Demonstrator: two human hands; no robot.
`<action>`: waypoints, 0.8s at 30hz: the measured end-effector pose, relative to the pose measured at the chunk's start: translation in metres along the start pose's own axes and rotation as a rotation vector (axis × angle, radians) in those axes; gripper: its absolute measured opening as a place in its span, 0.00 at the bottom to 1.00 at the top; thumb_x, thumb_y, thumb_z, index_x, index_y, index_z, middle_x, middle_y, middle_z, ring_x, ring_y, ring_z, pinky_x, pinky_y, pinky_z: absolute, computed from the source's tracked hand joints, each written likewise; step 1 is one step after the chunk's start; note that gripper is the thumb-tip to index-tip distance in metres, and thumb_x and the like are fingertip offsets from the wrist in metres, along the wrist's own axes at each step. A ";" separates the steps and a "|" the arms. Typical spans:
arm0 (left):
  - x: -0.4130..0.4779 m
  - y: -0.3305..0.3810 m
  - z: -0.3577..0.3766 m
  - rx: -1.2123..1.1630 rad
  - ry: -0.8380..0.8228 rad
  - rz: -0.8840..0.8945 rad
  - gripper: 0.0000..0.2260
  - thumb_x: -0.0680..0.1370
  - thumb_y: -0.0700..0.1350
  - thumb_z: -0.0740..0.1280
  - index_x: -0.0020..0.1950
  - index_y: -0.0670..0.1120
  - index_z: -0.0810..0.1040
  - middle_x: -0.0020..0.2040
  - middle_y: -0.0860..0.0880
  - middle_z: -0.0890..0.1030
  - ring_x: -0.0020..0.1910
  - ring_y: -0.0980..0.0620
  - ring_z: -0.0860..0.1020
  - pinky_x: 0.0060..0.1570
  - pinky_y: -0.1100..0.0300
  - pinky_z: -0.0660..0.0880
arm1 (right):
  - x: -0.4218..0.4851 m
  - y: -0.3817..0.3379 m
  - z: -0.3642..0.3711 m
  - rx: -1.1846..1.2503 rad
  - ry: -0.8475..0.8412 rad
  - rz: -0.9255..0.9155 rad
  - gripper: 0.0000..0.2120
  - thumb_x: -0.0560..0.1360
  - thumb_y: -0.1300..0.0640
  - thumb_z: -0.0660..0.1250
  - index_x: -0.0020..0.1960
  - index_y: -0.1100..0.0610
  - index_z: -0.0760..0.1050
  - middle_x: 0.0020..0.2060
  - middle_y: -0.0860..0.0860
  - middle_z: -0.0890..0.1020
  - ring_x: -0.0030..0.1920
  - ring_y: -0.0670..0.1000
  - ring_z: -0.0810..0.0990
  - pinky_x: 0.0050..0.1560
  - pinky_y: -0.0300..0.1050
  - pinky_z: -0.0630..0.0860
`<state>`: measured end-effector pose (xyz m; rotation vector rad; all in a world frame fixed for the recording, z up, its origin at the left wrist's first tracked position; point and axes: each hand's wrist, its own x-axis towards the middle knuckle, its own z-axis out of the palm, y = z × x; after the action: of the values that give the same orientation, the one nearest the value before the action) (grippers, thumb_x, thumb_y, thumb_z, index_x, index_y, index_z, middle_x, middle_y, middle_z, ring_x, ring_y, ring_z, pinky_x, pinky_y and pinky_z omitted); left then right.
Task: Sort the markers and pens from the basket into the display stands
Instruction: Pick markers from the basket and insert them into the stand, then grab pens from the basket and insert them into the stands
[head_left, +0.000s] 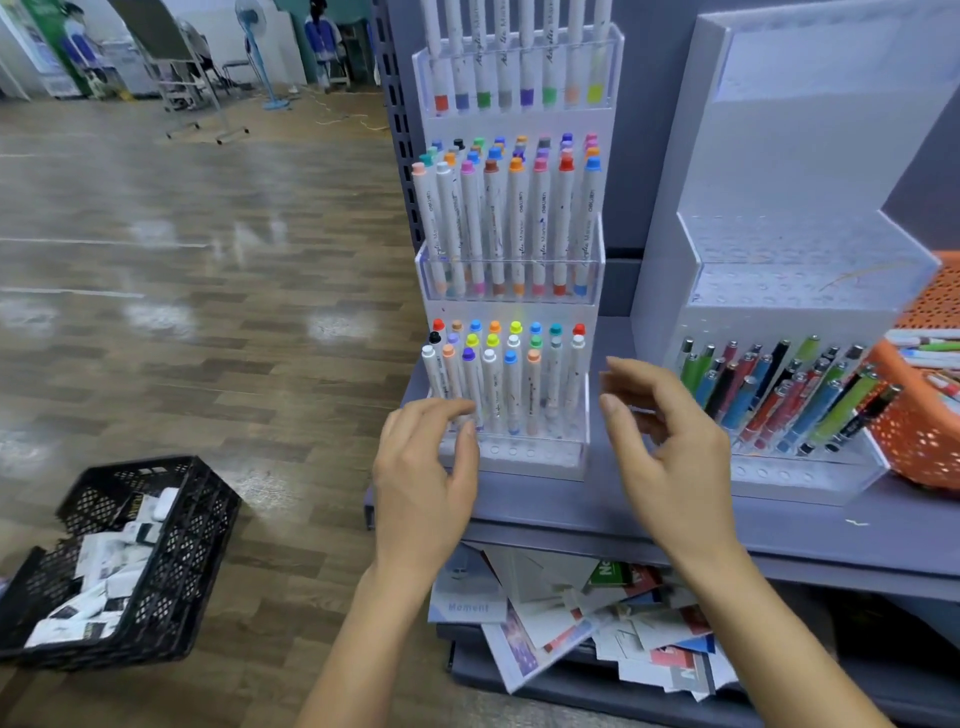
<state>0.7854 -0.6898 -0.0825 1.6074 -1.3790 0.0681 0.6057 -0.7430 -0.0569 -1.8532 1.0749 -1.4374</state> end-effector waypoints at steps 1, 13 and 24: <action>0.000 0.006 0.001 -0.046 0.012 -0.027 0.08 0.77 0.42 0.64 0.52 0.43 0.80 0.48 0.52 0.80 0.50 0.58 0.76 0.54 0.74 0.66 | -0.003 0.000 -0.007 0.039 0.020 0.045 0.13 0.76 0.58 0.64 0.60 0.54 0.75 0.52 0.43 0.80 0.53 0.38 0.78 0.52 0.27 0.71; -0.014 0.107 0.046 -0.342 -0.157 -0.091 0.10 0.79 0.55 0.55 0.53 0.60 0.75 0.49 0.59 0.81 0.51 0.61 0.79 0.50 0.66 0.75 | -0.038 0.012 -0.119 -0.049 0.192 0.222 0.18 0.74 0.45 0.61 0.64 0.46 0.72 0.58 0.38 0.78 0.56 0.35 0.76 0.56 0.28 0.71; -0.035 0.214 0.132 -0.358 -0.332 0.086 0.13 0.79 0.50 0.58 0.56 0.48 0.79 0.50 0.56 0.80 0.51 0.62 0.77 0.51 0.67 0.72 | -0.046 0.045 -0.248 -0.428 0.249 0.135 0.22 0.76 0.47 0.58 0.65 0.56 0.74 0.57 0.43 0.74 0.61 0.45 0.71 0.62 0.29 0.62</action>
<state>0.5379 -0.7279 -0.0402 1.2951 -1.6075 -0.3906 0.3507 -0.7166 -0.0493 -1.8637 1.7080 -1.4689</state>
